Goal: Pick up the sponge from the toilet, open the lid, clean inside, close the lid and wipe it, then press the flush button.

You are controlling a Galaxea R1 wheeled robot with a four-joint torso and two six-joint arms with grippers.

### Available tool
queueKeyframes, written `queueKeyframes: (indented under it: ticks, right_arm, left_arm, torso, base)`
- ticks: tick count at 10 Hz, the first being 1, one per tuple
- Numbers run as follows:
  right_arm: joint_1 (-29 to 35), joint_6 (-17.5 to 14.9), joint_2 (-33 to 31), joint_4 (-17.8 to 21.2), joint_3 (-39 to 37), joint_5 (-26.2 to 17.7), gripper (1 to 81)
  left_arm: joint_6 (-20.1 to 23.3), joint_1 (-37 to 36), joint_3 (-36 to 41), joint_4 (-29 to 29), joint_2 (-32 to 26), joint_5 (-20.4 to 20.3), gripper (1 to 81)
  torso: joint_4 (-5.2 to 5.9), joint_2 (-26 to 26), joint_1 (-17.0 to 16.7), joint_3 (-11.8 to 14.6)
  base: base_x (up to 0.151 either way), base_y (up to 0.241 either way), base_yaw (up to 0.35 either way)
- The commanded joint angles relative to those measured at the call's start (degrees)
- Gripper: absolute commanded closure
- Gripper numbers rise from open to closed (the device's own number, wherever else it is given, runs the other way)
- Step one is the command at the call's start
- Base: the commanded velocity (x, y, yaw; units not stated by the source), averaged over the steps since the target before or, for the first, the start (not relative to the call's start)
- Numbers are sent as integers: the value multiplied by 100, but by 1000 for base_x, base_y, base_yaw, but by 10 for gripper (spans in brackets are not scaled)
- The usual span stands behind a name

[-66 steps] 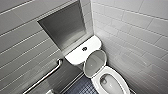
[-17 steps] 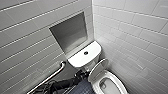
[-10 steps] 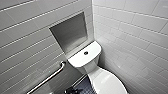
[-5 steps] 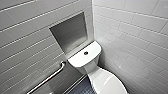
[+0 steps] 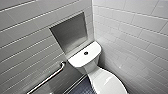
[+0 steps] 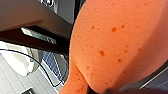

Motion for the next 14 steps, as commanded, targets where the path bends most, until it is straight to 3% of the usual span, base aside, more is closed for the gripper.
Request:
queueKeyframes:
  ticks: [1,2,5,6,10,12,14]
  right_arm:
    - [-4,367,-534,32,904,-255,811]
    - [93,367,-780,40,1274,-255,811]
    - [795,613,-2316,14,3222,-264,811]
    - [1129,613,-2677,110,3664,-298,811]
    - [2307,622,-3066,366,3991,-782,811]
    - [2869,613,-3224,567,4158,-826,811]
    - [3537,674,-3294,690,4360,-1220,811]
  left_arm:
    - [16,545,-69,444,-142,323,10]
    - [16,721,-192,444,-63,323,10]
    - [86,950,-509,594,140,463,10]
    - [95,950,-536,611,201,534,10]
    - [104,994,-816,629,500,543,10]
    - [200,1029,-1080,629,737,613,10]
    - [245,1047,-1177,629,861,728,10]
  torso:
    - [0,0,0,0]
    - [0,0,0,2]
    - [0,0,0,4]
    - [0,-573,369,6]
    - [0,-1023,636,6]
    - [0,-1436,883,-538]
    - [0,-1760,1086,-749]
  base:
    - [0,0,0]
    - [0,0,0]
    - [0,0,0]
    - [0,0,0]
    - [0,0,0]
    - [0,0,0]
    - [0,0,0]
